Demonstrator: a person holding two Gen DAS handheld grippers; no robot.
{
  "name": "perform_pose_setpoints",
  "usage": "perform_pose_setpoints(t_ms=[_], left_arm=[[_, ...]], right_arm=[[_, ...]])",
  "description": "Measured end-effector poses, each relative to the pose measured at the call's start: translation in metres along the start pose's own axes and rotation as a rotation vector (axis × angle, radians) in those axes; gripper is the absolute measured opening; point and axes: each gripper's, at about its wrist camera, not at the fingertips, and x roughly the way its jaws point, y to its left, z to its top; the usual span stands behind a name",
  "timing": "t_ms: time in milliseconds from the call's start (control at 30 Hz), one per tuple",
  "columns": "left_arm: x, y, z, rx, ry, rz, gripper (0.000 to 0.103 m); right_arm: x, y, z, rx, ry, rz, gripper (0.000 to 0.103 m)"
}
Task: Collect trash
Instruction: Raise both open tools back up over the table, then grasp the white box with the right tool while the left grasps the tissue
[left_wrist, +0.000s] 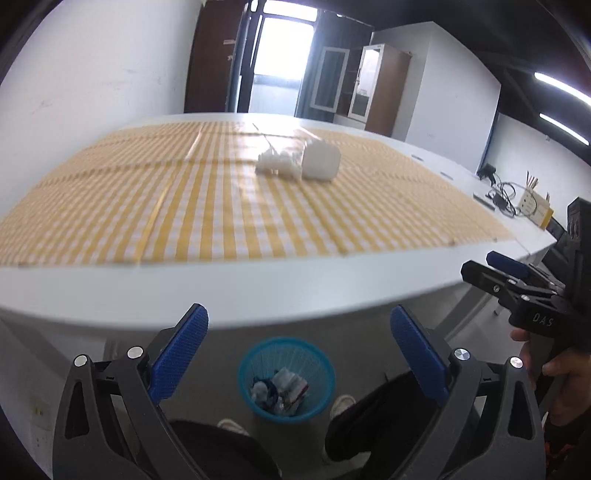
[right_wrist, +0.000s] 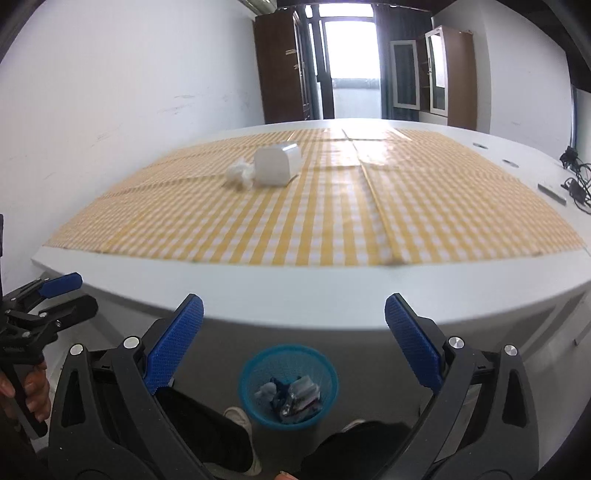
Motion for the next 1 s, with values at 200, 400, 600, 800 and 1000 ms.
perform_pose_setpoints(t_ms=[200, 400, 600, 800, 1000], left_arm=[[0.017, 0.003, 0.035, 0.01, -0.013, -0.006, 0.097], [0.039, 0.009, 0.069, 0.004, -0.006, -0.011, 0.097], [0.067, 0.028, 0.103, -0.049, 0.024, -0.022, 0.097], [0.096, 0.043, 0.134, -0.099, 0.062, -0.054, 0.097], [0.125, 0.051, 0.153, -0.104, 0.094, -0.034, 0.096]], right_arm=[[0.025, -0.005, 0.033, -0.005, -0.005, -0.02, 0.094], [0.054, -0.009, 0.068, 0.015, 0.0, -0.006, 0.094], [0.086, -0.01, 0.099, 0.016, 0.013, -0.006, 0.094], [0.123, -0.011, 0.13, 0.027, 0.048, 0.018, 0.092], [0.159, -0.005, 0.15, 0.009, 0.088, 0.018, 0.082]])
